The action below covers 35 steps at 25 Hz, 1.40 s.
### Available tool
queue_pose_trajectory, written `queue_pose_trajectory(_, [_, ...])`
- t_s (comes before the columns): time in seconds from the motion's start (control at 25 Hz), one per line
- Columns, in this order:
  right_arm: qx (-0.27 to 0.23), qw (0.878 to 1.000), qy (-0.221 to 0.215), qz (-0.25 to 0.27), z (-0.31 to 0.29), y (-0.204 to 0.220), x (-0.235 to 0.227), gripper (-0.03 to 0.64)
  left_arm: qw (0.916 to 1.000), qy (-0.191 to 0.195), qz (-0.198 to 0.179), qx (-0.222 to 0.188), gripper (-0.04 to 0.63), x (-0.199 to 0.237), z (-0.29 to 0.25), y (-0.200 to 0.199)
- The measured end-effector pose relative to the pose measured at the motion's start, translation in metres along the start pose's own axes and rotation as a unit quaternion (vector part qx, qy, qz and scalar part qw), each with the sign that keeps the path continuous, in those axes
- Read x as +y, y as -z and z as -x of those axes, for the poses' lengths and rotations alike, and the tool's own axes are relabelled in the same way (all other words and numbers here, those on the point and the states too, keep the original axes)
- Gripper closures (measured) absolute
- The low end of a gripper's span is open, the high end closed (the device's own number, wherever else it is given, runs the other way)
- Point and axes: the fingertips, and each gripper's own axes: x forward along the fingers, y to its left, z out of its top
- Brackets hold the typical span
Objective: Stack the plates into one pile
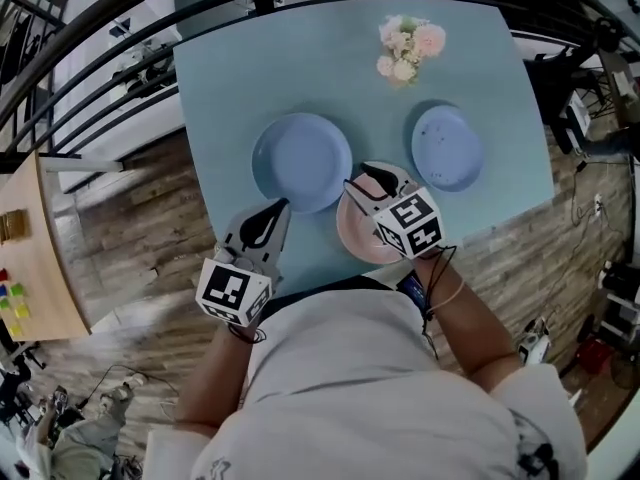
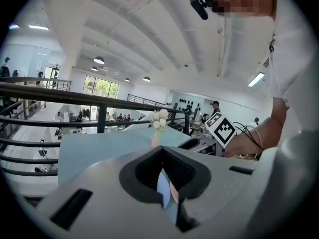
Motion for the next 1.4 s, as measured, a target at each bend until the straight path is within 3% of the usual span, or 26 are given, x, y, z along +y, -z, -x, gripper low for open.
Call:
queue_pose_trajectory(0.52, [0.098, 0.992, -0.024, -0.069, -0.064, 0.049, -0.055, 0.437, 0.9978, -0.026, 0.03, 0.053, 0.591, 0.034, -0.05, 0.043])
queue_pose_trajectory(0.84, [0.154, 0.979, -0.029, -0.13, -0.1, 0.077, -0.076, 0.449, 0.995, -0.029, 0.05, 0.082, 0.591, 0.048, -0.073, 0.074])
queue_pose_trajectory(1.16, [0.175, 0.966, -0.027, -0.189, -0.122, 0.089, -0.082, 0.489, 0.9921, -0.034, 0.053, 0.108, 0.591, 0.064, -0.085, 0.099])
queue_pose_trajectory(1.4, [0.193, 0.963, -0.01, -0.186, -0.13, 0.089, -0.088, 0.54, 0.9909, -0.032, 0.056, 0.118, 0.591, 0.068, -0.089, 0.107])
